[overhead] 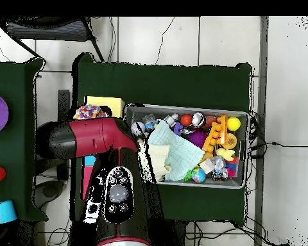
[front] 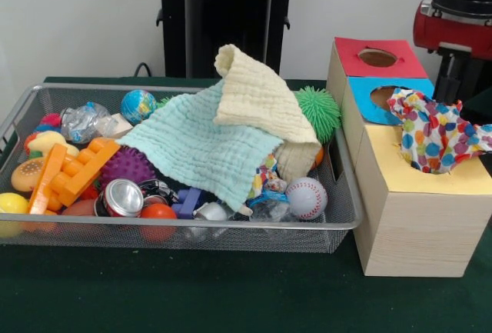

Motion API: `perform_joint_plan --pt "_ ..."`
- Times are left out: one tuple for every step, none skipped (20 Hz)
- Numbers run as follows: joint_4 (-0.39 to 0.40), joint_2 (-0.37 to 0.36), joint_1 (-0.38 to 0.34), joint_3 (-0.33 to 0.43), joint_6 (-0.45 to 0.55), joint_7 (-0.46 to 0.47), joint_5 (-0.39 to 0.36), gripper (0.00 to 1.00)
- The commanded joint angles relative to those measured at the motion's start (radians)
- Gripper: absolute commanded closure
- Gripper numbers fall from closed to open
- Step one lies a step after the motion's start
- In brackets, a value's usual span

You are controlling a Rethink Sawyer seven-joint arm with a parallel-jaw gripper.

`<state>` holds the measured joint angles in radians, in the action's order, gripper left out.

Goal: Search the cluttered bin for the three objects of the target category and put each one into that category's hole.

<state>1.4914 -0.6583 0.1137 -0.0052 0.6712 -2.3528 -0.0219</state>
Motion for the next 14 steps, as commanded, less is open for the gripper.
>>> perform_joint_plan --pt "-0.037 0.031 -0.007 0.006 0.047 -0.09 -0.002 1.0" --pt "-0.034 0.026 -0.007 0.007 0.042 -0.092 0.003 1.0" --pt "-0.028 0.022 -0.01 0.014 0.034 -0.097 0.015 1.0" --pt "-0.025 0.019 -0.01 0.017 0.026 -0.099 0.019 1.0" --pt "-0.021 0.018 -0.009 0.02 0.017 -0.102 0.023 1.0" --pt "-0.018 0.017 -0.007 0.024 0.009 -0.105 0.027 1.0" --pt "-0.027 0.027 -0.012 0.031 0.009 -0.1 0.031 1.0" --pt "-0.029 0.038 -0.016 0.038 -0.008 -0.099 0.035 1.0" --pt "-0.027 0.046 -0.009 0.039 -0.025 -0.106 0.035 1.0" --pt "-0.028 0.057 -0.01 0.044 -0.04 -0.108 0.038 1.0" --pt "-0.028 0.062 -0.009 0.045 -0.05 -0.109 0.039 1.0" --pt "-0.028 0.068 -0.008 0.047 -0.061 -0.11 0.04 1.0" --pt "-0.033 0.075 -0.007 0.046 -0.064 -0.111 0.039 1.0" --pt "-0.038 0.082 -0.005 0.045 -0.068 -0.111 0.039 1.0"
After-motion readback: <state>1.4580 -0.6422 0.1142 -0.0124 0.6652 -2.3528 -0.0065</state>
